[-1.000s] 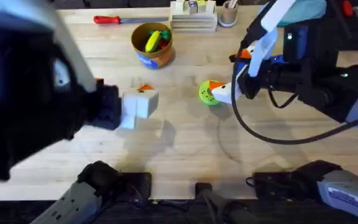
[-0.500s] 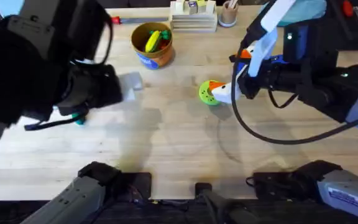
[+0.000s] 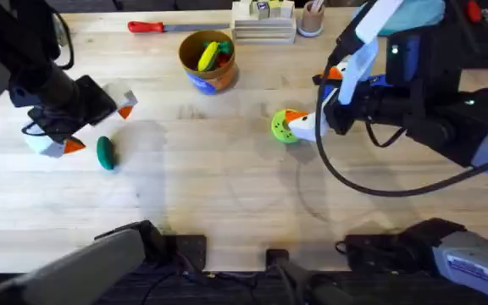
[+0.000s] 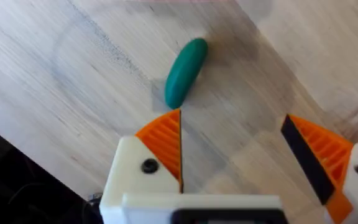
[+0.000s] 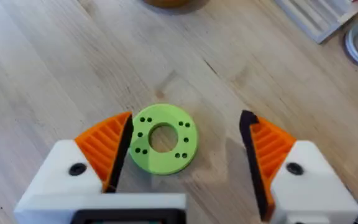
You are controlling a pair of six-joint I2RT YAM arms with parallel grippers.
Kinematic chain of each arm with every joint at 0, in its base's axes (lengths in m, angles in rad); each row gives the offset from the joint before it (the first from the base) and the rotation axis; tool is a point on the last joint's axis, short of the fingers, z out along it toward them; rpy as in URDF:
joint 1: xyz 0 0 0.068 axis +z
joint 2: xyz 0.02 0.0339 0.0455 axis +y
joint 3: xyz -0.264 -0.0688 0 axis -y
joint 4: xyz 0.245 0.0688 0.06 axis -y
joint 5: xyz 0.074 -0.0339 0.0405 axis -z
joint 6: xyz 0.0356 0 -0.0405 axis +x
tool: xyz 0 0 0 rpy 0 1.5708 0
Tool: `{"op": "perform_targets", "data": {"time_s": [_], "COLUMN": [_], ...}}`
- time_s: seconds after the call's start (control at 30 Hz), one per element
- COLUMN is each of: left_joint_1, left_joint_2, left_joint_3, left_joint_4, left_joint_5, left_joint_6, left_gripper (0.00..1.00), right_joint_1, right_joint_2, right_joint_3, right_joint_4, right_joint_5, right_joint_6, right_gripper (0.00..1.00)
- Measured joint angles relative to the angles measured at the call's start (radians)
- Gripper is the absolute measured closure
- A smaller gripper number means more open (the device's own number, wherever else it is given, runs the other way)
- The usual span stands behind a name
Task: Pick up the gripper from the table and insert it into the empty holder that is missing its gripper. Then pick up a screw, insert it into the mounting hole, and use the screwdriver to tighten it. Finally, clean up the table by picking up the vegetable and placing it into the bucket.
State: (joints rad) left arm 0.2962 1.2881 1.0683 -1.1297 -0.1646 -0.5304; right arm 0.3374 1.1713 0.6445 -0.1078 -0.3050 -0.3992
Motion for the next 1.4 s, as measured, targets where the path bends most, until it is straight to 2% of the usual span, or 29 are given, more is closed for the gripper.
{"op": "perform_targets", "data": {"time_s": [0.13, 0.2, 0.43, 0.5, 0.6, 0.67, 0.83, 1.03, 1.07, 1.1, 1.17, 1.2, 1.4], "left_joint_1": [0.110, 0.144, 0.201, 0.214, 0.235, 0.243, 0.245, 0.245, 0.245, 0.245, 0.245, 0.245, 0.241], "left_joint_2": [0.112, 0.161, 0.274, 0.296, 0.331, 0.356, 0.395, 0.396, 0.396, 0.396, 0.393, 0.390, 0.390], "left_joint_3": [0.000, -0.001, -0.004, -0.004, -0.004, -0.004, -0.004, -0.004, -0.005, -0.004, -0.004, -0.004, -0.004], "left_joint_4": [0.008, 0.011, 0.067, 0.088, 0.107, 0.111, 0.124, 0.139, 0.140, 0.139, 0.142, 0.139, 0.085], "left_joint_5": [0.065, 0.077, 0.098, 0.100, 0.101, 0.101, 0.132, 0.147, 0.147, 0.147, 0.147, 0.147, 0.154], "left_joint_6": [0.164, 0.233, 0.384, 0.417, 0.445, 0.455, 0.471, 0.475, 0.473, 0.478, 0.481, 0.481, 0.476], "left_gripper": [0.009, 0.008, 0.009, 0.010, 0.075, 0.118, 0.151, 0.457, 0.556, 0.708, 0.948, 0.978, 0.975], "right_joint_1": [0.000, 0.000, 0.000, 0.000, 0.000, 0.000, 0.000, 0.000, 0.000, 0.000, 0.000, 0.000, 0.000], "right_joint_2": [0.000, 0.000, 0.000, 0.000, 0.000, 0.000, 0.000, 0.000, 0.000, 0.000, 0.000, 0.000, 0.000], "right_joint_3": [0.000, 0.000, 0.000, 0.000, 0.000, 0.000, 0.000, 0.000, 0.000, 0.000, 0.000, 0.000, 0.000], "right_joint_4": [0.000, 0.000, 0.000, 0.000, 0.000, 0.000, 0.000, 0.000, 0.000, 0.000, 0.000, 0.000, 0.000], "right_joint_5": [0.000, 0.000, 0.000, 0.000, 0.000, 0.000, 0.000, 0.000, 0.000, 0.000, 0.000, 0.000, 0.000], "right_joint_6": [0.000, 0.000, 0.000, 0.003, 0.016, 0.026, 0.036, 0.037, 0.037, 0.037, 0.037, 0.037, 0.037], "right_gripper": [0.009, 0.010, 0.010, 0.010, 0.010, 0.009, 0.010, 0.011, 0.011, 0.011, 0.011, 0.011, 0.010]}}
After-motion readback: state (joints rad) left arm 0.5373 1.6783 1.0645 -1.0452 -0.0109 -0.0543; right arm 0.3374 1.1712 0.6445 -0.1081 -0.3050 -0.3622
